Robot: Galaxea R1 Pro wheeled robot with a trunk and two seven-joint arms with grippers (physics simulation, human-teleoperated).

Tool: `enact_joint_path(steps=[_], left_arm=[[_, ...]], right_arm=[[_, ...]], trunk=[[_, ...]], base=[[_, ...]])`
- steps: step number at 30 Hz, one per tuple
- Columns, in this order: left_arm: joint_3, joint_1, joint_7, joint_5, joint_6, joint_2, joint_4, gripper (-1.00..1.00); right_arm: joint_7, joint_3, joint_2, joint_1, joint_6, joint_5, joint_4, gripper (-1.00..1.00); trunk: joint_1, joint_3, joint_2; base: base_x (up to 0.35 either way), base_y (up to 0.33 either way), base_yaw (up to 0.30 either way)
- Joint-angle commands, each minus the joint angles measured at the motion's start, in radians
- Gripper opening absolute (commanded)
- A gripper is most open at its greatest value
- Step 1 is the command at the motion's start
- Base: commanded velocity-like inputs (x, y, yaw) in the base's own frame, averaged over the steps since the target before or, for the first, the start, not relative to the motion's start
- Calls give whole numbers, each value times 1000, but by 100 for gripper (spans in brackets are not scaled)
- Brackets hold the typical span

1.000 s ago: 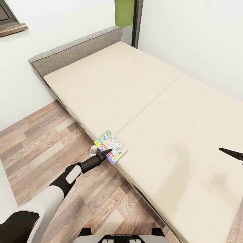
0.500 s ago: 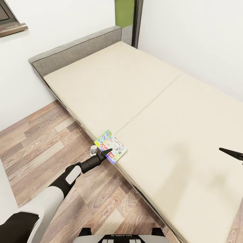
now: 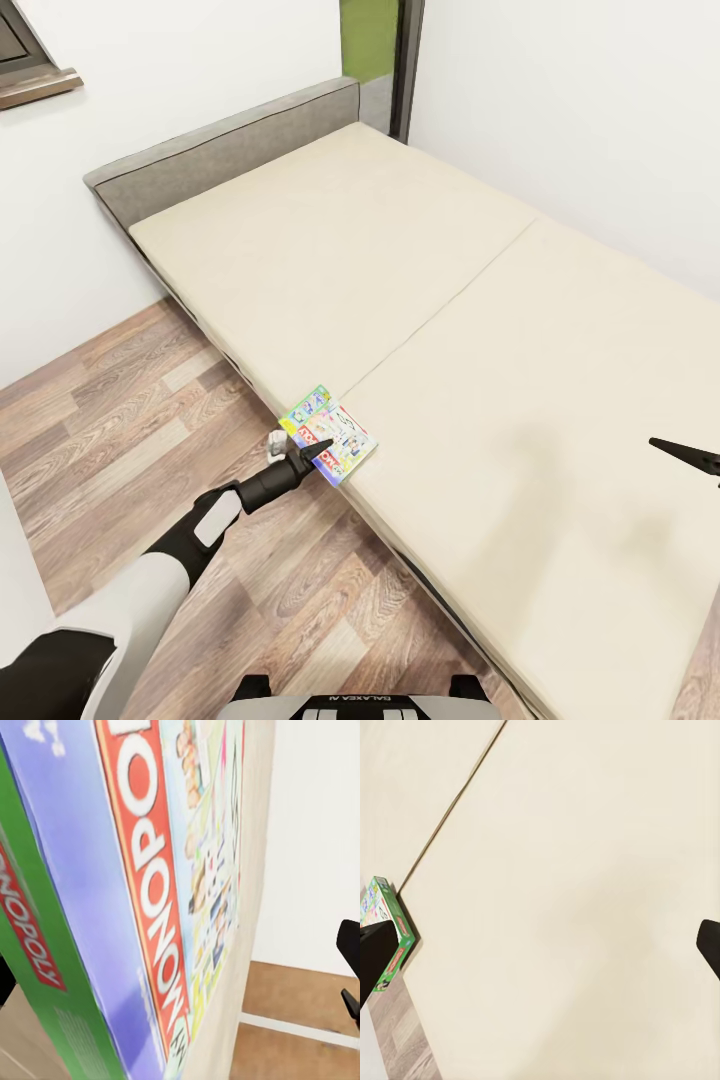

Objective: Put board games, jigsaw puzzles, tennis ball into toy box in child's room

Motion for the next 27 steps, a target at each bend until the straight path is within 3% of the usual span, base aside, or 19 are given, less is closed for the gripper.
enact_joint_path(steps=[1, 26, 27], left_arm=[[-3, -1, -4, 25, 11, 0, -1, 100], [-6, 12, -25, 25, 10, -1, -28, 100], [-6, 14, -25, 25, 10, -1, -30, -100]], right_arm=[[4, -1, 0, -1, 9, 1, 0, 100], [4, 0, 0, -1, 9, 1, 0, 100], [4, 0, 0, -1, 9, 1, 0, 100]], trunk=[[0, 0, 0], [0, 0, 0], [0, 0, 0]], base=[[0, 0, 0], [0, 0, 0], [0, 0, 0]])
